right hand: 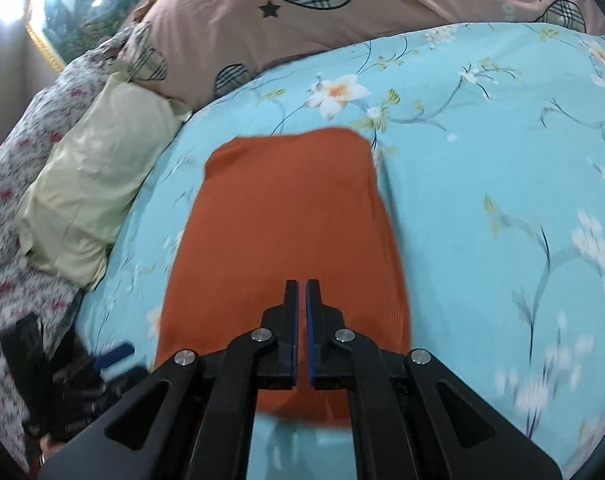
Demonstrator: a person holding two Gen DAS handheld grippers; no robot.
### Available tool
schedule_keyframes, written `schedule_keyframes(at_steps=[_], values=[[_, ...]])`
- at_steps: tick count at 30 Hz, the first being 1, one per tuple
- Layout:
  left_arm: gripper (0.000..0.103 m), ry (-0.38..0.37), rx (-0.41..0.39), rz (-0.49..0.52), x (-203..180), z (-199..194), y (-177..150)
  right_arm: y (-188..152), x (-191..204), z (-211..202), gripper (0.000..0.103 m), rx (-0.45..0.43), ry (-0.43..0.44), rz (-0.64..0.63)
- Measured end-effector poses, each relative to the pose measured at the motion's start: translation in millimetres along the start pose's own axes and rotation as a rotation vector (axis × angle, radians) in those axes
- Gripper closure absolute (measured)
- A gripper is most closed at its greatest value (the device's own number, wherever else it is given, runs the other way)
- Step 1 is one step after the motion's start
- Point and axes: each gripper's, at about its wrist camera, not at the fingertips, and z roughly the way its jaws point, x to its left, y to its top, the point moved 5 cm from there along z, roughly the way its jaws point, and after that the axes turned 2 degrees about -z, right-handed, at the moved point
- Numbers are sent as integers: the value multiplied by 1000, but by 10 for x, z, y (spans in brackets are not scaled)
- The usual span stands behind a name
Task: Fold small clothes
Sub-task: 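Open both grippers and lift them away from the folded sweater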
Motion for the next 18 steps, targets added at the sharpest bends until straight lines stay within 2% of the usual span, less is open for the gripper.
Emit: schedule_keyframes(at_steps=[2,4,6,8,9,15,18], values=[[26,21,-9,1,1,-69,-56,-197,46,-114,98,7,-4,-17],[23,39,-17,-4,5,-155,-151,-389,73,-226,98,13,-15,-32],[22,45,-18,-6,20,-216,-243,-583,77,-337,90,14,-33,-40],[21,51,-13,-6,30,-263,-334,-731,60,-435,53,6,-54,-41],[21,58,-4,-5,37,-282,-398,-796,61,-492,47,-5,-63,-42],[20,74,6,20,20,-364,-590,-1005,170,-712,44,-7,-99,-110],[20,74,18,49,-47,-420,-640,-973,319,-868,34,-20,-97,-176]])
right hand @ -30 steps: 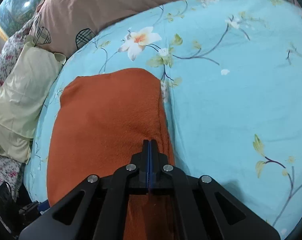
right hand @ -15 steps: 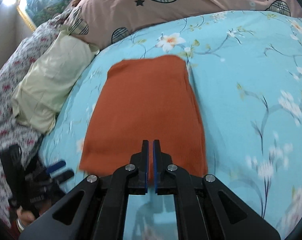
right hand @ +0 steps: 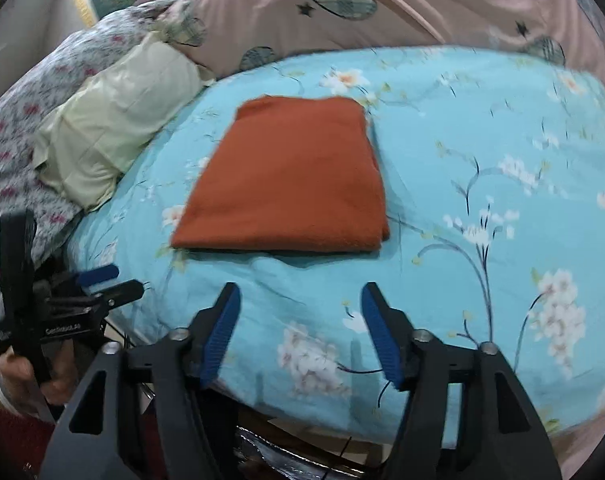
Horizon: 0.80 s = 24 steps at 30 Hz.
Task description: Fold small clothes
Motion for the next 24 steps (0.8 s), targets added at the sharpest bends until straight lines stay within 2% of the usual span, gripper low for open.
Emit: schedule_keyframes(at_steps=[2,7,12,19,24], values=[[20,9,-2,27,-44,-83,1,51,76,-128,18,-24,2,-33],[18,85,-49,134,-177,-382,65,87,154,-213,7,-36,-41,-95],[15,86,-52,150,-201,-398,67,-30,122,-12,7,15,-43,-62],[15,141,-14,120,-98,-190,33,-186,94,288,7,106,-32,-39],[15,192,-7,126,-83,-139,70,-176,116,345,7,116,-30,-57]])
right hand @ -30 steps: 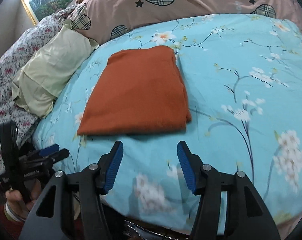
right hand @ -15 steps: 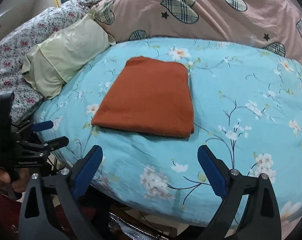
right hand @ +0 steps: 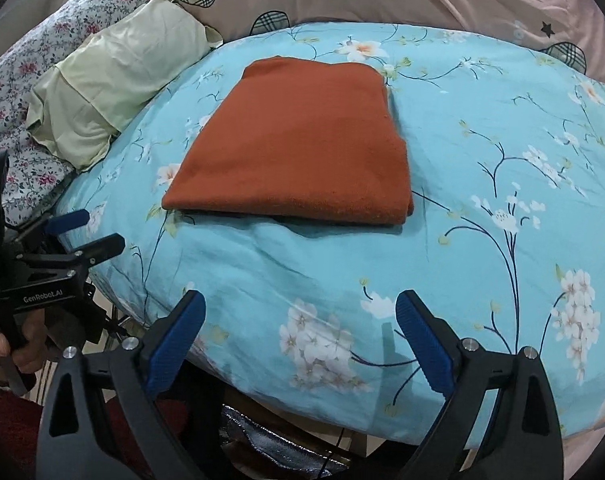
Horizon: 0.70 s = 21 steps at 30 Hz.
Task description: Fold small clothes
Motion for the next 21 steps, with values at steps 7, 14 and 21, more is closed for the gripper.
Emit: schedule_keyframes(at_steps=[7,14,21], values=[[15,48,-20,37,-11,7,100,108,-33,43,7,0,-8,-22],[15,59,-38,54,-50,25,243,300,-89,73,7,-13,-7,-35],[15,70,-49,71,-105,80,380,475,-91,108,6,-26,-8,-57]])
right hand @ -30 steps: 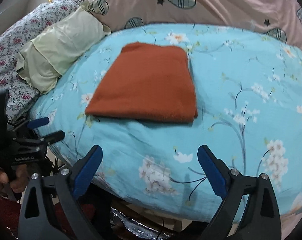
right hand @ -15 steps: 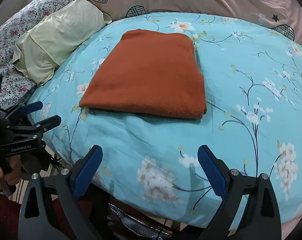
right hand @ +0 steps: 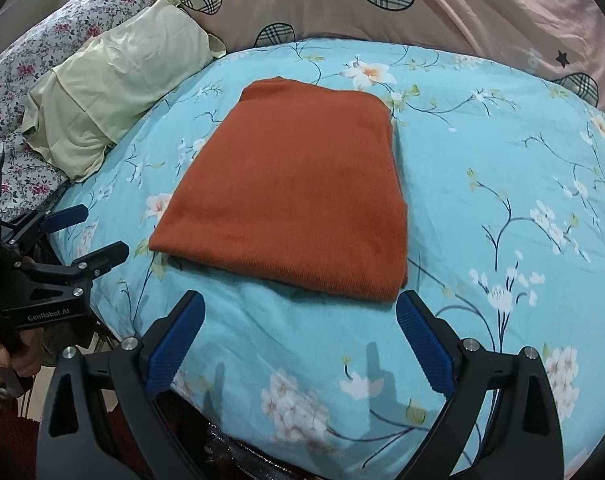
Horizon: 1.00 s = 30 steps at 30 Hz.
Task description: Fold small clothes
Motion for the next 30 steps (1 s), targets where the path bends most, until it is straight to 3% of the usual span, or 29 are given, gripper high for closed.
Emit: schedule_keyframes(at_steps=[30], values=[[15,71,-35,25,-2,5,233,168,26,125,6,22,5,-19]])
